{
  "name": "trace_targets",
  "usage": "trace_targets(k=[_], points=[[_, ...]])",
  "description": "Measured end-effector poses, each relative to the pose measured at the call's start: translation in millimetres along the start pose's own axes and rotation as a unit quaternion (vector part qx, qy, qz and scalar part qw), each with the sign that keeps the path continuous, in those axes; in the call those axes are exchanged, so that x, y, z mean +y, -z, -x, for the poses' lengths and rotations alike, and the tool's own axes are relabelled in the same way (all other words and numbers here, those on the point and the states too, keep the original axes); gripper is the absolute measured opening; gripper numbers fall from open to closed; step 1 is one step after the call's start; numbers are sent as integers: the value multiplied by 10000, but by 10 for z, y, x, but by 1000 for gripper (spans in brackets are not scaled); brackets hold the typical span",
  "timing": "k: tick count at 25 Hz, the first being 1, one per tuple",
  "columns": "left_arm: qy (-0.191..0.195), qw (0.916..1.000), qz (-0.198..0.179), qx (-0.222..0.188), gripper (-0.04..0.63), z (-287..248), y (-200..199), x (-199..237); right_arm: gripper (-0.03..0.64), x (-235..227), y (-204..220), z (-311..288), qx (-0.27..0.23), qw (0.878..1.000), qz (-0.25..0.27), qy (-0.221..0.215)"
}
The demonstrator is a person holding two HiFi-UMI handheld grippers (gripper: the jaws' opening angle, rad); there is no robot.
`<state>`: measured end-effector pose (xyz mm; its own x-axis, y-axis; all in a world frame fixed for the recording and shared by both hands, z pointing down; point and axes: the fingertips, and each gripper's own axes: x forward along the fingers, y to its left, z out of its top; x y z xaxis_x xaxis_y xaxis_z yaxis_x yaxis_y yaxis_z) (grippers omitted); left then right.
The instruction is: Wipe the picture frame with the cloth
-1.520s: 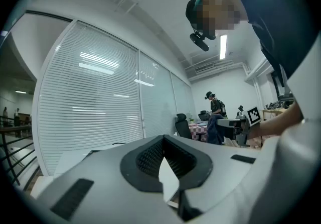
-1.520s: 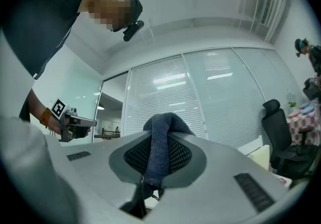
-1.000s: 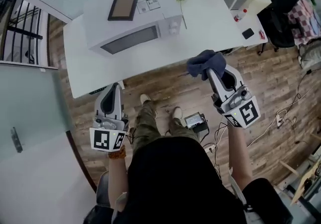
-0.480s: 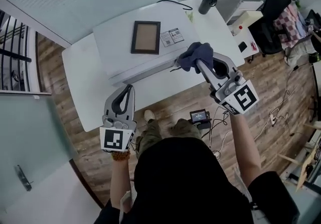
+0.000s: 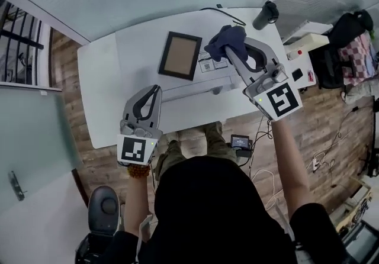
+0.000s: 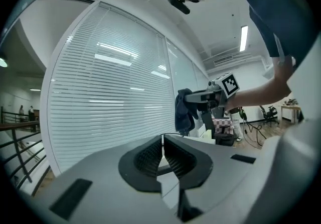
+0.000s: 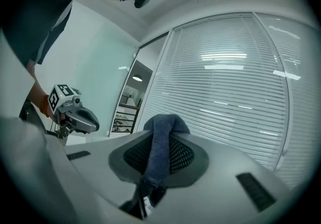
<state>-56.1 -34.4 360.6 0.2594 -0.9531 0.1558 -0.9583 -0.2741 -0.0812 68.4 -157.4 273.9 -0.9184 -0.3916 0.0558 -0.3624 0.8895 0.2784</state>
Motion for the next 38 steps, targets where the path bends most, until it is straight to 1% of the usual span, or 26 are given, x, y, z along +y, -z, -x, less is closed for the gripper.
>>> trace_targets(k=[1, 3, 5, 7, 10, 12, 14, 15, 17, 19, 20, 22, 24, 26, 27, 30, 32, 34, 35, 36, 37, 38], points=[[-210, 9998, 41, 43, 6, -55, 32, 9, 32, -62, 8, -61, -57, 9999, 46, -82], [-659, 9975, 240, 97, 6, -126, 68, -45, 32, -142, 21, -90, -203, 9992, 148, -325], [-990, 9941, 406, 196, 6, -172, 93, -142, 32, -208, 103, -40, -193, 9978, 288, -572], [-1277, 9905, 453, 236, 6, -196, 83, -181, 32, -285, 209, -32, -132, 9962, 345, -786], [-1682, 9839, 568, 185, 6, -131, 94, -168, 32, -374, 265, -70, -176, 9942, 9, -1064], [-1688, 9841, 430, 359, 8, -94, 143, -142, 34, -379, 223, -88, -238, 9910, -267, -1292], [-1510, 9863, 247, 609, 17, -115, 209, -74, 34, -387, 185, -126, -218, 9896, -324, -1382], [-1398, 9875, 202, 706, 59, -148, 247, -19, 34, -395, 166, -164, -201, 9900, -275, -1366], [-1100, 9895, 126, 925, 165, -237, 340, 95, 34, -392, 116, -250, -225, 9911, -198, -1294], [-720, 9904, -41, 1183, 208, -337, 432, 185, 34, -366, 92, -322, -221, 9915, -307, -1244], [-523, 9901, -144, 1292, 222, -390, 465, 228, 34, -346, 97, -368, -156, 9914, -409, -1233], [-127, 9890, -293, 1441, 225, -499, 505, 298, 34, -285, 139, -485, 60, 9910, -506, -1239], [251, 9869, -465, 1522, 225, -597, 525, 315, 34, -203, 224, -610, 344, 9907, -384, -1261], [627, 9829, -772, 1551, 225, -698, 533, 293, 34, -125, 322, -732, 655, 9887, -230, -1326], [799, 9800, -943, 1559, 234, -750, 535, 282, 34, -97, 375, -799, 812, 9868, -244, -1380], [1201, 9680, -1377, 1719, 263, -870, 600, 251, 34, -64, 668, -1014, 1482, 9772, -447, -1452], [1379, 9603, -1544, 1871, 265, -895, 683, 208, 34, -33, 990, -1095, 2126, 9661, -320, -1426], [1498, 9591, -1499, 1877, 264, -892, 717, 160, 34, 40, 1311, -1106, 2737, 9501, -91, -1493], [1548, 9593, -1442, 1871, 261, -881, 726, 139, 34, 80, 1441, -1102, 2956, 9429, 6, -1534], [1591, 9592, -1394, 1874, 256, -869, 732, 124, 34, 108, 1538, -1108, 3090, 9384, 94, -1544], [1627, 9589, -1363, 1881, 255, -863, 733, 118, 59, 113, 1598, -1128, 3145, 9370, 171, -1509], [1659, 9586, -1347, 1880, 254, -870, 726, 117, 122, 99, 1625, -1157, 3151, 9377, 223, -1445]])
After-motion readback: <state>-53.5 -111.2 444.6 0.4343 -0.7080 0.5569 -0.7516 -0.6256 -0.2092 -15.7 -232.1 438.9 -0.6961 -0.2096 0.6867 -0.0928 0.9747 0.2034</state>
